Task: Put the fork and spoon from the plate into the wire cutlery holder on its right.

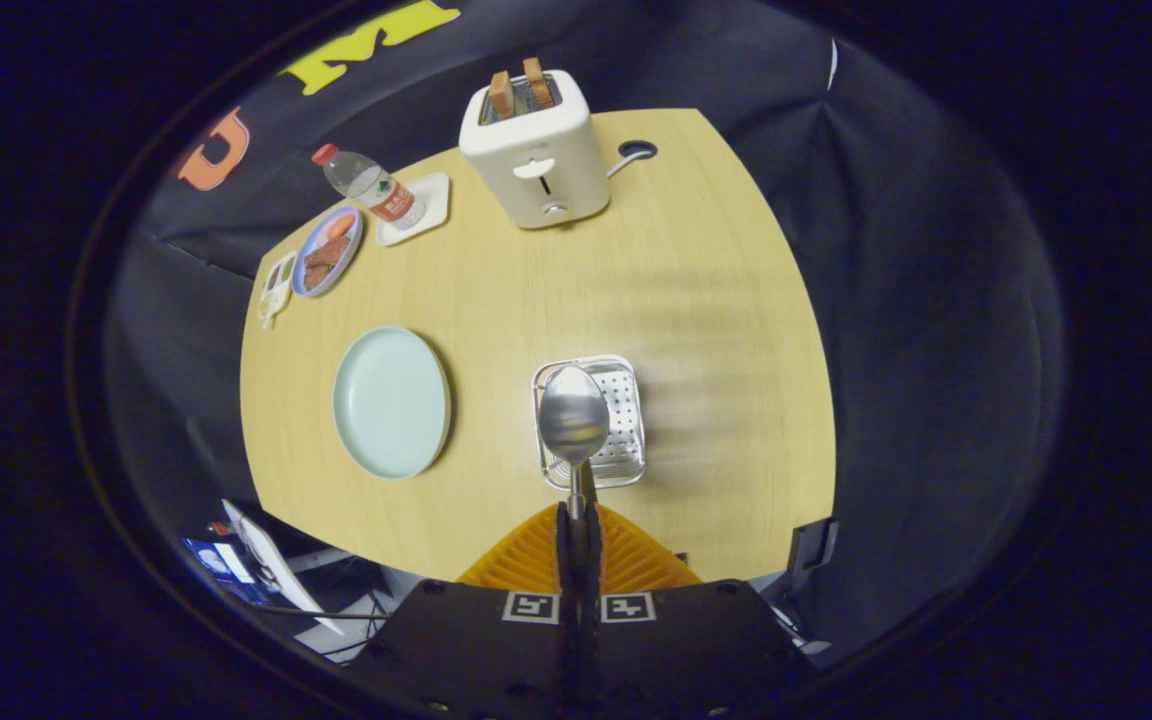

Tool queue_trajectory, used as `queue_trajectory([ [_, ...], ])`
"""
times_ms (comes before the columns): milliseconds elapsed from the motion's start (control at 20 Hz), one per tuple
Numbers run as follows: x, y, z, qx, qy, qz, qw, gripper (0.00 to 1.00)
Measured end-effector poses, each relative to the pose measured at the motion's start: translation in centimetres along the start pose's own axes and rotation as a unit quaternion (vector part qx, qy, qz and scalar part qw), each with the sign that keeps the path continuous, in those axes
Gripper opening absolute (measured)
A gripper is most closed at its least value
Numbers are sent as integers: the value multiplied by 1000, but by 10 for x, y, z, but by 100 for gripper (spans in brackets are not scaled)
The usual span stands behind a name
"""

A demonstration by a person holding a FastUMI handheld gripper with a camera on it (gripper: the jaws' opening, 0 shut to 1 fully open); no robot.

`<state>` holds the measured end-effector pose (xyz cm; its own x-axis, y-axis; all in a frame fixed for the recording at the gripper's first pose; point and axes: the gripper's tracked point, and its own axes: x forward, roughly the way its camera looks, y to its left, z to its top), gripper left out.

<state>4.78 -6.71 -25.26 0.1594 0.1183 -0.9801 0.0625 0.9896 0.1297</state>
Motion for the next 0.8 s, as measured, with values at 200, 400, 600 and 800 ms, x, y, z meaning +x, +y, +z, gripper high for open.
queue_trajectory([
  [200, 13, -1, -3, 20, 37, 8, 999, 1],
  [400, 24, -8, 0, 47, 58, 9, 997, 1],
  [600, 29, -17, 5, 59, 53, 3, 997, 5],
  [800, 31, -19, 7, 77, 50, 11, 996, 11],
])
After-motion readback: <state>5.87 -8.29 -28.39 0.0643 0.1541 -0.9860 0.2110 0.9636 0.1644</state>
